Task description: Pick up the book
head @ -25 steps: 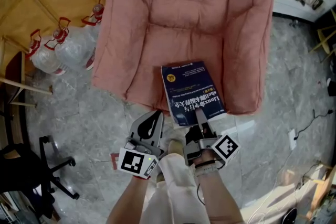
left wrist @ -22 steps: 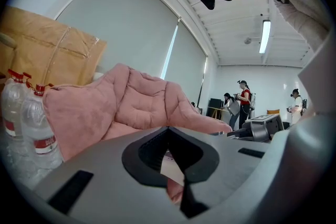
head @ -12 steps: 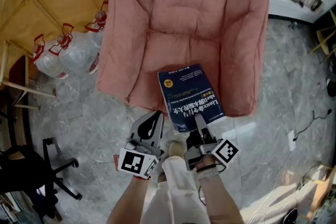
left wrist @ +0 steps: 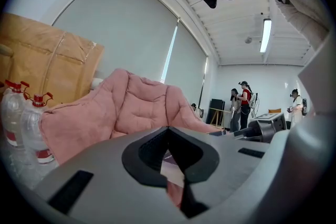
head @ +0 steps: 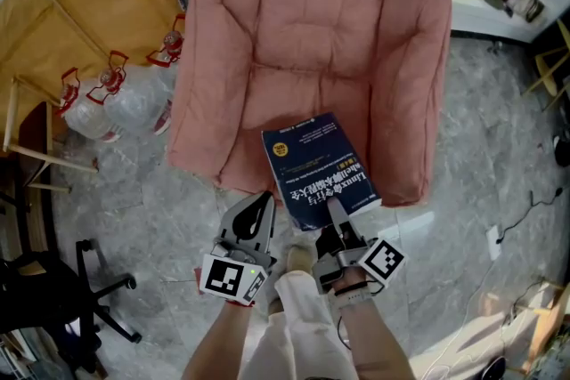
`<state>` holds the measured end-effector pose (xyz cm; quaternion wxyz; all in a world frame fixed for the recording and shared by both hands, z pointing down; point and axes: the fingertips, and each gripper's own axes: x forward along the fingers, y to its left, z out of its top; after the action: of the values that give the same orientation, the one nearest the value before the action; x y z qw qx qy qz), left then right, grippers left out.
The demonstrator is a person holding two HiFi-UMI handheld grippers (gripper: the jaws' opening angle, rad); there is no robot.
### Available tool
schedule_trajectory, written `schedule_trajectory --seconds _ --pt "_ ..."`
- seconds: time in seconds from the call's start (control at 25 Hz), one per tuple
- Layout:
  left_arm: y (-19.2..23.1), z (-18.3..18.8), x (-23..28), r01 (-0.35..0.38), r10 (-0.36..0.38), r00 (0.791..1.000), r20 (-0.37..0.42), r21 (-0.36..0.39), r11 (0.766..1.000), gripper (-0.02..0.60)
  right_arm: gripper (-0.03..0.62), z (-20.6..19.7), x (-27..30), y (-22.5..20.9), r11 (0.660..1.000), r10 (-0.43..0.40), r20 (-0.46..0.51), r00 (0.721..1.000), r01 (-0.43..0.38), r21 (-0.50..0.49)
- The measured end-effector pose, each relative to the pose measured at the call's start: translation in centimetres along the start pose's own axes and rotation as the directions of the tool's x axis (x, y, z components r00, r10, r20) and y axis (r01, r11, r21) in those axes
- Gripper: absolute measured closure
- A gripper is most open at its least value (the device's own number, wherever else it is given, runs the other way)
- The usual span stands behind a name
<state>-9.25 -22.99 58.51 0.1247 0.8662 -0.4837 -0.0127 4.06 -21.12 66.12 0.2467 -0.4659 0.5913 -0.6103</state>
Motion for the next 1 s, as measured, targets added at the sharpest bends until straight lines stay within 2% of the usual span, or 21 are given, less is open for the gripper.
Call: schedule_trajectory --seconds 1.0 --pt "0.7 3.4 1.7 -0.022 0.022 0.999 0.027 0.002 1.0 0.574 0.418 2.0 -0.7 4.0 0.999 0.042 -0.034 0.999 -0.043 -0.03"
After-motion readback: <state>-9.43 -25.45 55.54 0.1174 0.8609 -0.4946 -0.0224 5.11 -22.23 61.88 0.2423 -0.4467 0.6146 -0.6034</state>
